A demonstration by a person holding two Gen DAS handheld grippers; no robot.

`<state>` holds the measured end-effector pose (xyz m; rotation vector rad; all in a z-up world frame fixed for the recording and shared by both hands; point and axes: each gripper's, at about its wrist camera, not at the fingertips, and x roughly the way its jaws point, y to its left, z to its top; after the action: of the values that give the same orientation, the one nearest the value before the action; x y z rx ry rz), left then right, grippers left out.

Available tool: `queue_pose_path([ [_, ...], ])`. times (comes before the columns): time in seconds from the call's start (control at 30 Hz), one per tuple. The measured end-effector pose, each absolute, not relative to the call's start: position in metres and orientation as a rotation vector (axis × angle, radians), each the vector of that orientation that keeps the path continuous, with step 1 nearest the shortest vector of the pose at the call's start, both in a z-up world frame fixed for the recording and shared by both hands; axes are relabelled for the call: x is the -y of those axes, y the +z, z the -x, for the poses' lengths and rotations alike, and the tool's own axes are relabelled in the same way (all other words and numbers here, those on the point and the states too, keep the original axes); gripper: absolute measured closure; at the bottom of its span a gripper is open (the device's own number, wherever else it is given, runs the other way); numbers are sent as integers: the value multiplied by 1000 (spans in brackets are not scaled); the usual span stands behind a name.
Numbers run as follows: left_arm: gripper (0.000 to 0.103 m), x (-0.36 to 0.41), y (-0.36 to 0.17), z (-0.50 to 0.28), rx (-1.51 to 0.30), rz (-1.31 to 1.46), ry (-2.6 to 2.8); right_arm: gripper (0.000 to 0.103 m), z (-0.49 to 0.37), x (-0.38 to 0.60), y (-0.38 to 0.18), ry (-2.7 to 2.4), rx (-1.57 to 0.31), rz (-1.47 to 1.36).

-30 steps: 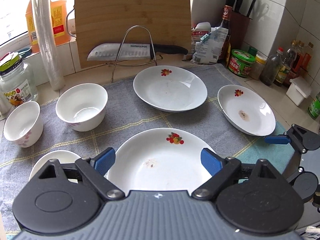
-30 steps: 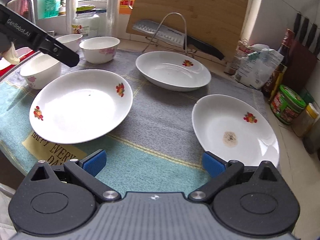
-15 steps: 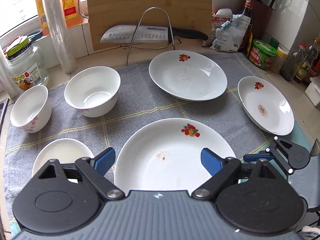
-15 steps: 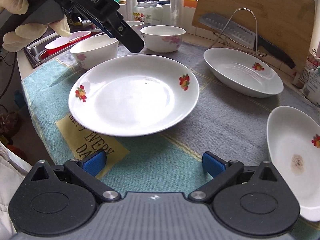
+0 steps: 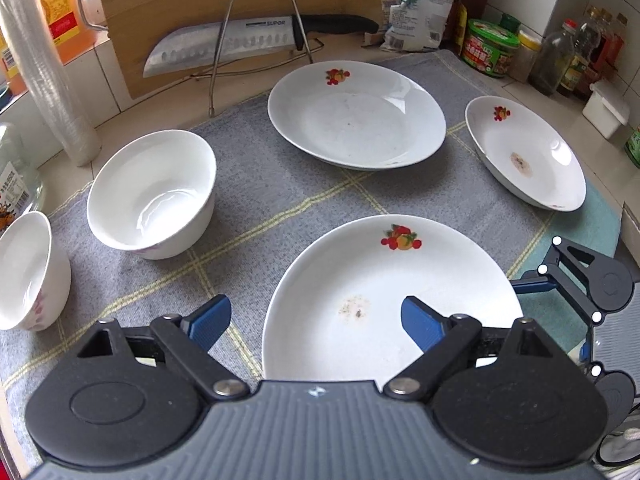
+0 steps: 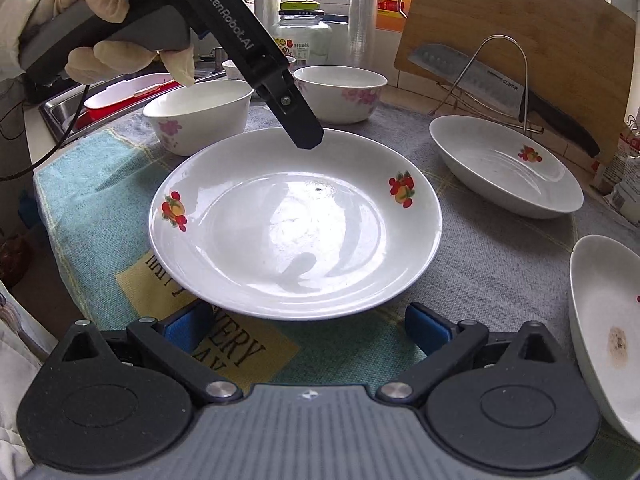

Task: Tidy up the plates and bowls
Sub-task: 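Carry the held plate with the left tool back over the towel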

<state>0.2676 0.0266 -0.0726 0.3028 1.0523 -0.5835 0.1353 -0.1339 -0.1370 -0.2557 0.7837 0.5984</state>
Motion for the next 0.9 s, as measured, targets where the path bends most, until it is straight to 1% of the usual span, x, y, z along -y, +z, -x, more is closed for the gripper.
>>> queue_pose_path([
  [0.2,13,-24,-81,-286,-1130,-300,-662,0,-135,131,-137,571,-793,249],
  [0.27,16,-22,-83,-291,-1155,-295,-680,0,-135,131,-137,566,-792,248],
  [0.3,20,-22,-84,-293,-1165,-290,-690,0,-135,131,-137,566,-791,249],
  [0.43,20,-18,-90,-299,-1197,-304,-706,0,-134,129,-138,554,-789,244],
  [0.5,22,-18,-92,-300,-1206,-304,-716,0,-134,127,-138,548,-789,240],
  [0.77,24,-15,-96,-302,-1233,-334,-744,0,-134,122,-140,563,-757,236],
  [0.87,27,-15,-98,-305,-1249,-329,-760,0,-131,122,-141,549,-748,229],
  [0.9,31,-14,-99,-305,-1255,-329,-766,0,-130,123,-141,547,-744,227],
])
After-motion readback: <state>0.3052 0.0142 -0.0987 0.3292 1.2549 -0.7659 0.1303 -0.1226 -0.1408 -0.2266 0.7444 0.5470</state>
